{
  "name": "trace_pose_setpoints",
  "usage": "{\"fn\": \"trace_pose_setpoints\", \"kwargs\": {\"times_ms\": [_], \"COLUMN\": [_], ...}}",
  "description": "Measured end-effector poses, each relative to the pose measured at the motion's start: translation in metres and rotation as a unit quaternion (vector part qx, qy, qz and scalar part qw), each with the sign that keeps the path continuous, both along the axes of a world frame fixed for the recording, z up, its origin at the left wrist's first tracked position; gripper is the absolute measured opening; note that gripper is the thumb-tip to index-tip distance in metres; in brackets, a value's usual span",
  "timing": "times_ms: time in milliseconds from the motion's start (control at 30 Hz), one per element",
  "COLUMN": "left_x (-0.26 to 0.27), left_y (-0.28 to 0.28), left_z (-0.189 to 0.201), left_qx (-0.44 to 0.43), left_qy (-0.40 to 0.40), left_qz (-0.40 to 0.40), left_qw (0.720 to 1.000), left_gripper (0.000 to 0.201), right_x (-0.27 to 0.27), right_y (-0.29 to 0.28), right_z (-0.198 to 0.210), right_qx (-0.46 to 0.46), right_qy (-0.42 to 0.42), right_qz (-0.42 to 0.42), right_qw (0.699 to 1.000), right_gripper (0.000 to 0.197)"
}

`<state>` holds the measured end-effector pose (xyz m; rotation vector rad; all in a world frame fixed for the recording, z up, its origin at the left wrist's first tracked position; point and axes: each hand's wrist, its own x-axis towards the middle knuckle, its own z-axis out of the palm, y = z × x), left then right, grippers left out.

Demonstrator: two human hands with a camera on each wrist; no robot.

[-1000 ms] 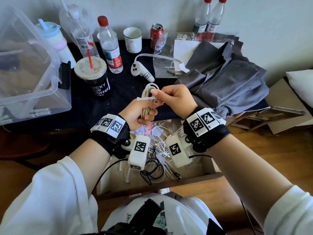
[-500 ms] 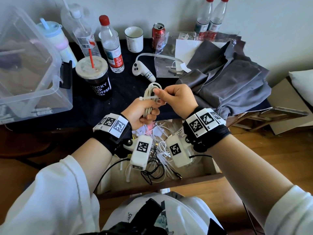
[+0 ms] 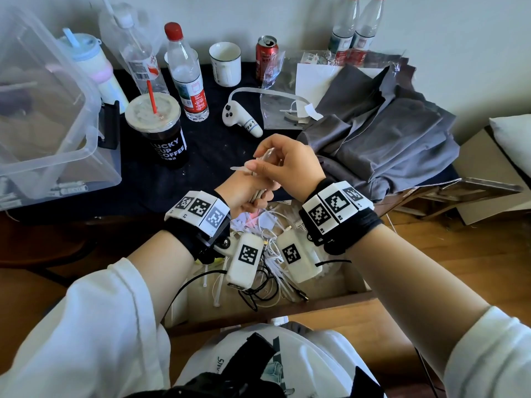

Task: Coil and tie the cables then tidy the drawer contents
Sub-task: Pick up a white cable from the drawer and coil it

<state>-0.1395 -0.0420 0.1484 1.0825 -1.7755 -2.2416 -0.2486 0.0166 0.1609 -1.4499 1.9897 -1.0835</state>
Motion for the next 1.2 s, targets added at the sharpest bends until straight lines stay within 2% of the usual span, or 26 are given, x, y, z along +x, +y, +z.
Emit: {"fn": "trace_pose_setpoints", "kwargs": {"times_ms": [233, 333, 400, 433, 500, 567, 633, 767, 867, 1067, 1133, 1200], "left_x": [-0.008, -0.007, -0.006, -0.004, -0.002, 0.002, 0.003, 0.005, 0.011, 0.024, 0.025, 0.022], "left_y": [0.006, 0.008, 0.007, 0.006, 0.003, 0.002, 0.000, -0.006, -0.017, -0.035, -0.034, -0.027], "left_z": [0.002, -0.003, -0.005, -0.005, -0.006, -0.008, -0.010, -0.012, -0.014, -0.005, -0.004, -0.003], "left_qx": [-0.059, -0.109, -0.116, -0.100, -0.052, -0.035, -0.026, 0.016, 0.089, 0.161, 0.172, 0.175], "left_qy": [-0.111, -0.148, -0.145, -0.139, -0.109, -0.103, -0.101, -0.061, -0.025, 0.018, 0.033, 0.050], "left_qz": [-0.020, -0.027, -0.031, -0.034, -0.039, -0.041, -0.031, 0.012, 0.051, 0.084, 0.089, 0.090], "left_qw": [0.992, 0.982, 0.982, 0.985, 0.992, 0.993, 0.994, 0.998, 0.994, 0.983, 0.980, 0.979], "left_gripper": [0.033, 0.036, 0.036, 0.036, 0.036, 0.038, 0.037, 0.033, 0.030, 0.027, 0.022, 0.023], "right_x": [0.002, 0.002, 0.002, 0.002, 0.001, 0.000, 0.000, 0.000, -0.006, -0.021, -0.027, -0.027], "right_y": [-0.003, -0.004, -0.004, -0.004, -0.004, -0.002, 0.000, 0.005, 0.011, 0.021, 0.021, 0.020], "right_z": [0.010, 0.011, 0.008, 0.006, 0.002, 0.002, 0.001, -0.002, 0.001, -0.003, -0.011, -0.021], "right_qx": [0.084, 0.086, 0.070, 0.051, -0.004, -0.045, -0.056, -0.076, -0.078, -0.019, 0.016, 0.057], "right_qy": [0.060, 0.066, 0.046, 0.021, -0.059, -0.156, -0.220, -0.277, -0.336, -0.360, -0.338, -0.279], "right_qz": [0.072, 0.093, 0.097, 0.094, 0.085, 0.092, 0.110, 0.139, 0.123, 0.100, 0.077, 0.051], "right_qw": [0.992, 0.990, 0.992, 0.994, 0.995, 0.982, 0.968, 0.948, 0.930, 0.928, 0.938, 0.957], "right_gripper": [0.014, 0.005, 0.004, 0.011, 0.024, 0.027, 0.026, 0.015, 0.017, 0.010, 0.020, 0.026]}}
